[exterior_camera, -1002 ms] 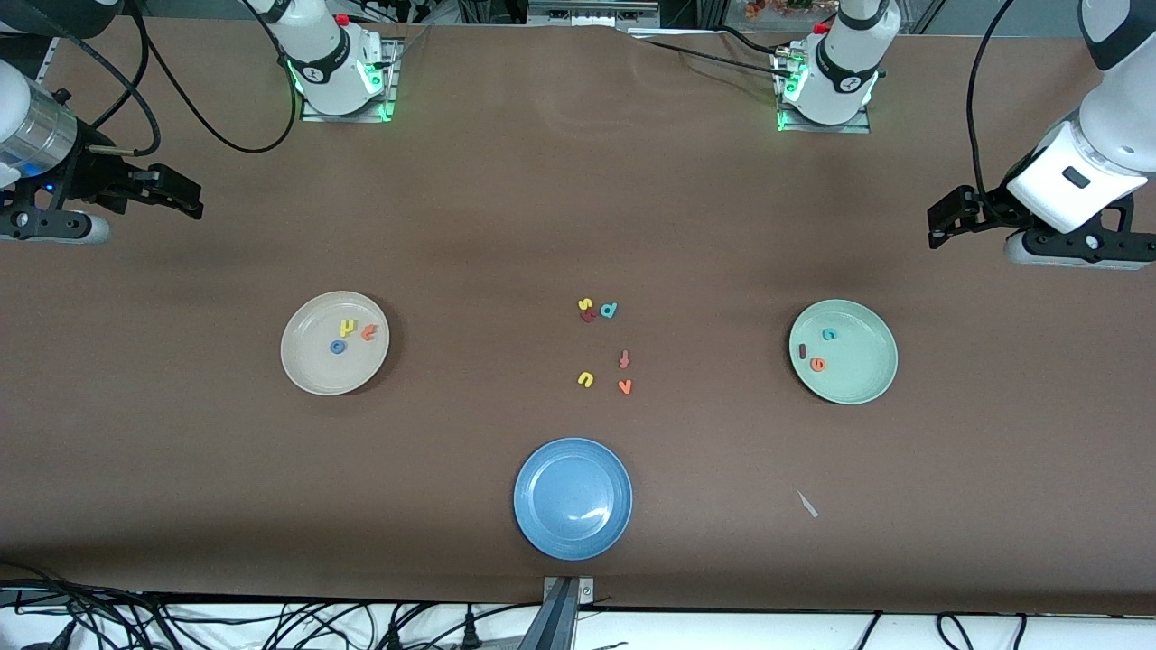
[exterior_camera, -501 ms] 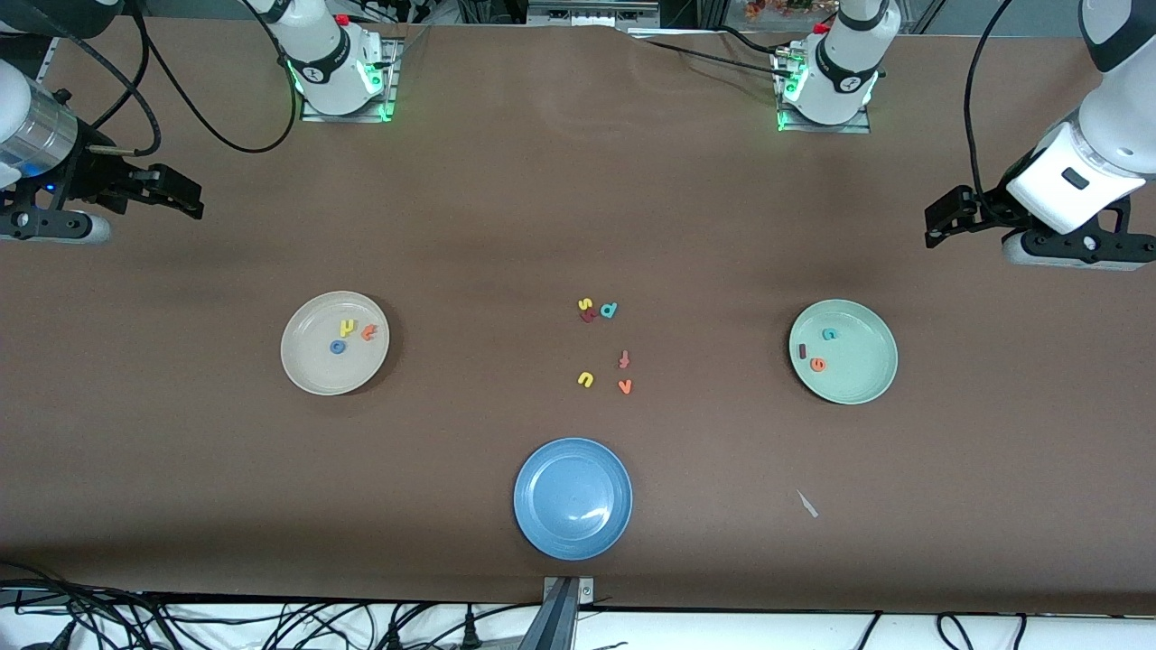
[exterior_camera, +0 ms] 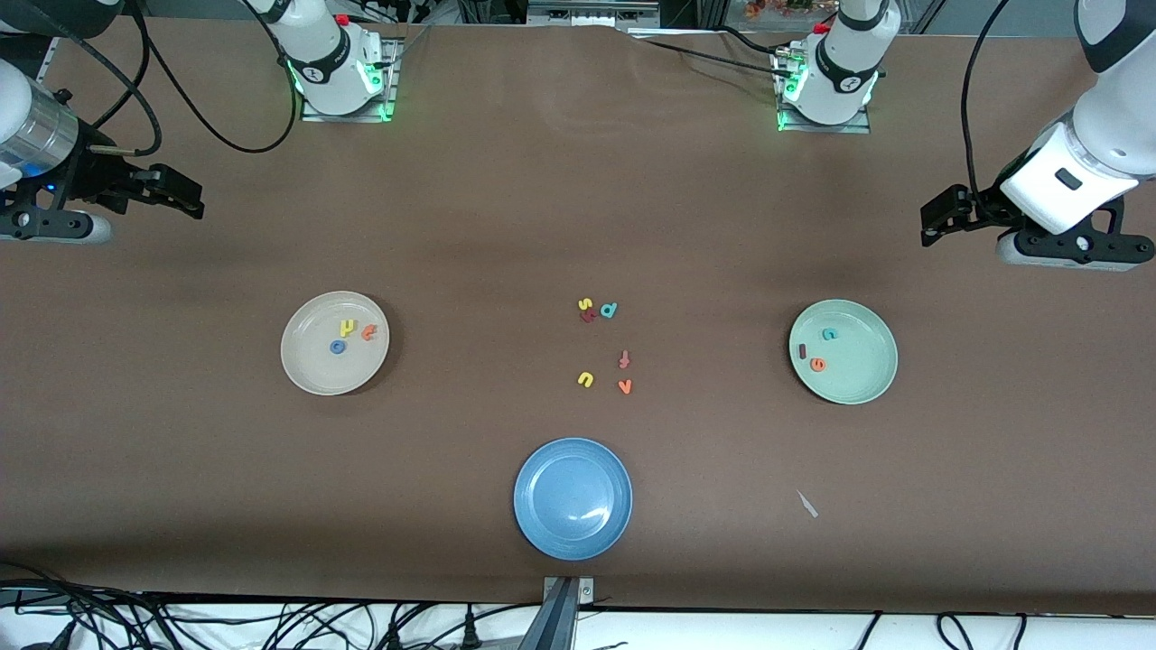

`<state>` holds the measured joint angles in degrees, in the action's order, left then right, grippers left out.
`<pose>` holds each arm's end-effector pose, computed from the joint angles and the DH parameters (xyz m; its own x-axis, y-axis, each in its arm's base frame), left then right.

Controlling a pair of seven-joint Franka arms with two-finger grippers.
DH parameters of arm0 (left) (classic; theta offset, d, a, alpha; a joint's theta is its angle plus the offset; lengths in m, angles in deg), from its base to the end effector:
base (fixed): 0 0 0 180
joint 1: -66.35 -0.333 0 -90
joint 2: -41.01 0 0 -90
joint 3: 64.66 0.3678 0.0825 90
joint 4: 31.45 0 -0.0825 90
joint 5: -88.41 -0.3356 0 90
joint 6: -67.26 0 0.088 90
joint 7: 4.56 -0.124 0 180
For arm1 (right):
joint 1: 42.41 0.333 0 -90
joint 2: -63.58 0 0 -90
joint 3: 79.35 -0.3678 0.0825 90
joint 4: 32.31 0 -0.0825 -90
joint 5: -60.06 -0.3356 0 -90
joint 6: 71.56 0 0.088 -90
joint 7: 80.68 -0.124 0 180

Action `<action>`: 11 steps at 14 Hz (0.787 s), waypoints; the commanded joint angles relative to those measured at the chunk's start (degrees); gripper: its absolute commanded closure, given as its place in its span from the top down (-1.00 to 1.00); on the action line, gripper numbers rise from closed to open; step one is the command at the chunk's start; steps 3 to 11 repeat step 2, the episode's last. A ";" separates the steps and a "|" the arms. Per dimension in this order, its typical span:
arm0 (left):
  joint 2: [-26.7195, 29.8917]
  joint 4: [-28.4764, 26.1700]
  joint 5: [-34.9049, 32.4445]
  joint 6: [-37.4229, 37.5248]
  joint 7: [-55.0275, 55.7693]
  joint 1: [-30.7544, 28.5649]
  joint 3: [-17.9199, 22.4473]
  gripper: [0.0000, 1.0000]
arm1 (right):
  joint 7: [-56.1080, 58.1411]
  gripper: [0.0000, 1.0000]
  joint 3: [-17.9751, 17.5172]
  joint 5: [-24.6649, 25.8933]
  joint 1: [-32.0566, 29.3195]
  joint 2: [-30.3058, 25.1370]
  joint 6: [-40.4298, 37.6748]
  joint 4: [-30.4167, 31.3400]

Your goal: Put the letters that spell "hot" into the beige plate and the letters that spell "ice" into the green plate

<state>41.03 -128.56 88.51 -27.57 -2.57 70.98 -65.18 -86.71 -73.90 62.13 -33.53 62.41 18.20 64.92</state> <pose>0.5066 -0.0459 0.6139 0.9977 -0.0549 -0.0395 -0.0549 -0.9985 0.0004 0.4907 0.0244 0.6161 0.9934 -0.0456 -0.1056 -0.0410 -0.9981 0.0453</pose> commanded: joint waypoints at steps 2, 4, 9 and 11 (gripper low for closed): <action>-0.91 2.02 1.21 1.58 -1.20 -0.75 -0.27 1.00 | 0.05 1.00 0.44 -1.01 0.35 0.64 -1.09 -1.61; -0.91 2.02 1.21 1.58 -1.20 -0.75 -0.27 1.00 | 0.05 1.00 0.44 -1.01 0.35 0.64 -1.09 -1.61; -0.91 2.02 1.21 1.58 -1.20 -0.75 -0.27 1.00 | 0.05 1.00 0.44 -1.01 0.35 0.64 -1.09 -1.61; -0.91 2.02 1.21 1.58 -1.20 -0.75 -0.27 1.00 | 0.05 1.00 0.44 -1.01 0.35 0.64 -1.09 -1.61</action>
